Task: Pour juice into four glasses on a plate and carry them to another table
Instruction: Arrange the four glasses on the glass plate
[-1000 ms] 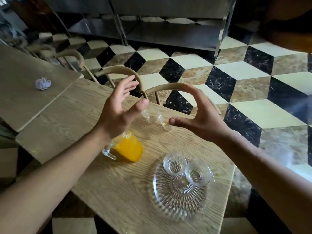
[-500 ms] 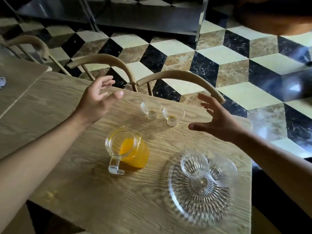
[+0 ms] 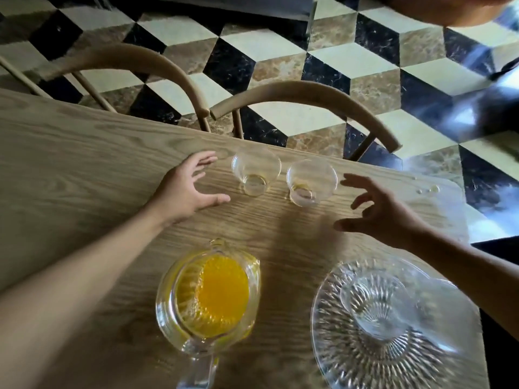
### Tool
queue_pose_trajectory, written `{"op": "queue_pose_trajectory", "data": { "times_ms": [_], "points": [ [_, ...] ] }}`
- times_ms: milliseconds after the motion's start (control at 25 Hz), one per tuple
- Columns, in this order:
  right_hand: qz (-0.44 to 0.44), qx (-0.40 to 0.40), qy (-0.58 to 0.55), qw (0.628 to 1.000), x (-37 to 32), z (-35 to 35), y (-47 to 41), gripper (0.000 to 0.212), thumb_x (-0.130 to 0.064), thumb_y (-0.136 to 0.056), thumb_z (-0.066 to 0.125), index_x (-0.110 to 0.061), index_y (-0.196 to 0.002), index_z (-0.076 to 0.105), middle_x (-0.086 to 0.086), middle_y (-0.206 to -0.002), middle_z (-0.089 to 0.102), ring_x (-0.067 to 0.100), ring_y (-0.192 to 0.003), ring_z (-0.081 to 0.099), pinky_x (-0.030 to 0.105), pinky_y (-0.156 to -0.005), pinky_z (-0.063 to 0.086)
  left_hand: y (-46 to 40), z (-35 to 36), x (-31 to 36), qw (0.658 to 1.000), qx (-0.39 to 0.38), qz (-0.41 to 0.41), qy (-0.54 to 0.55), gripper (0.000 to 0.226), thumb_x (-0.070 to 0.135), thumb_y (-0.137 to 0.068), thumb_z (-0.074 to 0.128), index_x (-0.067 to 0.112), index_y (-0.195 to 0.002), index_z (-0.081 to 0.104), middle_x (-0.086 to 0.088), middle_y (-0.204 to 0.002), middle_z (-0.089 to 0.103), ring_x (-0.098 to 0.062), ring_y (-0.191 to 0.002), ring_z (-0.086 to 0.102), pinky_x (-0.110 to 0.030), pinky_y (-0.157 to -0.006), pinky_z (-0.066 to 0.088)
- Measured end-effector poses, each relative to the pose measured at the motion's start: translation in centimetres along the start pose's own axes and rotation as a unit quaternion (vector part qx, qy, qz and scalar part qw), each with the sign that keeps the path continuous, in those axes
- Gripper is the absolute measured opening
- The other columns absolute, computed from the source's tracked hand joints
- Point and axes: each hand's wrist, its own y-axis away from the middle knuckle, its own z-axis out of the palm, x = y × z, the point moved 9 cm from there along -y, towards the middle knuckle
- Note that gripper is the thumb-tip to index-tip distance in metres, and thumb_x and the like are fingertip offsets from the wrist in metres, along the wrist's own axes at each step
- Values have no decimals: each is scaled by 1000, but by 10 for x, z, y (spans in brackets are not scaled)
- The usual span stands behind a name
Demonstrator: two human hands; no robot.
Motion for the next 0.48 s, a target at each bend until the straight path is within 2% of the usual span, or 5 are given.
{"op": "queue_pose_trajectory", "data": {
  "times_ms": [120,240,320,400,480],
  "points": [
    [-8,-2,2,1000,2,17,-19,92,-32,-55,95,-45,-134,49,-26,-124,58,15,-85,61,26,-69,52,-13,23,-4,1000,-11,7,0,103,19,-58,97,12,-148,48,-6,-148,57,-12,-138,52,-29,-120,39],
    [4,15,-15,1000,6,22,-30,90,-53,-44,92,-56,-124,51,3,-114,70,16,-79,62,48,-76,57,-26,37,1,1000,-15,24,-4,105,18,-58,99,12,-149,48,-4,-145,58,-12,-134,53,-18,-113,38],
    [4,8,-24,1000,6,27,-36,96,-73,-36,89,-60,-122,51,11,-116,70,27,-85,68,56,-83,59,-31,43,2,999,-31,29,2,104,21,-57,100,16,-148,49,-3,-147,58,-14,-136,53,-14,-112,37],
    [-11,9,-45,999,3,31,-41,96,-82,-31,84,-62,-120,52,7,-123,70,32,-101,69,55,-89,59,-30,50,4,998,-46,30,17,103,34,-53,97,22,-144,50,1,-147,58,-14,-139,53,-19,-116,37],
    [-31,4,-52,998,-3,33,-41,99,-77,-34,87,-55,-124,54,-7,-125,70,25,-110,69,43,-96,59,-28,54,9,998,-43,33,35,106,39,-51,93,18,-145,49,2,-145,60,-10,-139,53,-22,-118,38]
  ]
}}
